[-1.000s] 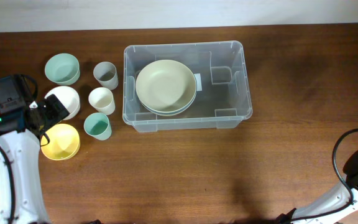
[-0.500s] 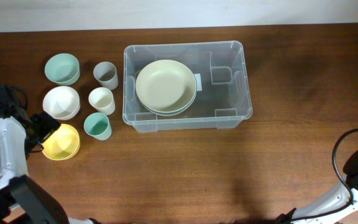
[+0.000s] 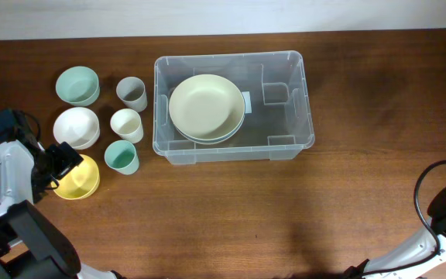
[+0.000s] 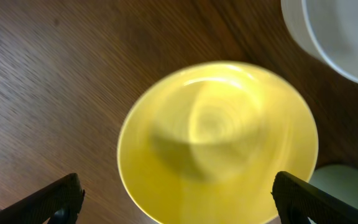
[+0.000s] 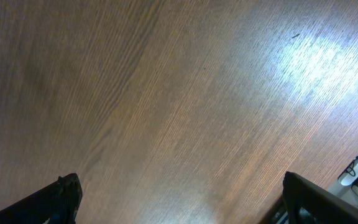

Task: Pack container
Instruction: 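Close the left gripper on the yellow bowl's rim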

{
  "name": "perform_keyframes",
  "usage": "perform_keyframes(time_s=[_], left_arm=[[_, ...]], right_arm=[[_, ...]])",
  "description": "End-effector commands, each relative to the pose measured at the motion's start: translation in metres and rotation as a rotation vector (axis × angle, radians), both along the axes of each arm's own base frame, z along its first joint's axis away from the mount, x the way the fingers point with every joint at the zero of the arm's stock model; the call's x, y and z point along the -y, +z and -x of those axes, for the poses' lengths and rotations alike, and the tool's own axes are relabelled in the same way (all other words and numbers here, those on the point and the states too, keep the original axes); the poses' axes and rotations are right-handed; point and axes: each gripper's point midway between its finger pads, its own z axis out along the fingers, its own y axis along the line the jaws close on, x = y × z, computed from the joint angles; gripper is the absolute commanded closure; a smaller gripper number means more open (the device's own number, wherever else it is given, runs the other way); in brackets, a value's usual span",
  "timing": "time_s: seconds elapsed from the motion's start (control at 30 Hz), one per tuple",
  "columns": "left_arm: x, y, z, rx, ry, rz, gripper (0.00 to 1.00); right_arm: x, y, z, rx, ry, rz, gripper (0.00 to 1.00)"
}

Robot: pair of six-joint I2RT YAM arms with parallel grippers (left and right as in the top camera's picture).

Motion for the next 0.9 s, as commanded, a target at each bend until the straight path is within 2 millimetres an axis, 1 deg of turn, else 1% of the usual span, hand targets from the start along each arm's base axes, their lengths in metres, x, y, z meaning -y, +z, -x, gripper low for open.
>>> perform_keyframes(time_s=[0.0, 0.33, 0.53, 0.8, 0.83, 0.87], left_arm=[[0.002, -0.003, 0.004, -0.009, 0.004, 0.043, 0.0], [-0.012, -0.017, 0.036, -0.058, 0.093, 0.075, 0.0], [-0.012, -0.028, 0.037, -0.048, 0.095, 0.07, 0.0], [-0.014, -0.028, 0.033, -0.032, 0.096, 0.06, 0.01], [-0.014, -0.028, 0.033, -0.031, 0.096, 0.059, 0.01], [-0.015, -0.028, 0.032, -0.029, 0.095, 0.058, 0.06]], right_arm=[[-0.001, 0.002, 0.001, -0.004, 0.002, 0.009, 0.01], [-0.001, 0.002, 0.001, -0.004, 0.002, 0.009, 0.01], [-0.001, 0.002, 0.001, -0.004, 0.002, 0.009, 0.01], [-0.001, 0.002, 0.001, -0.004, 0.003, 0.009, 0.01], [-0.001, 0.002, 0.001, -0.004, 0.003, 0.009, 0.01], [-0.001, 0.002, 0.001, -0.004, 0.002, 0.009, 0.01]])
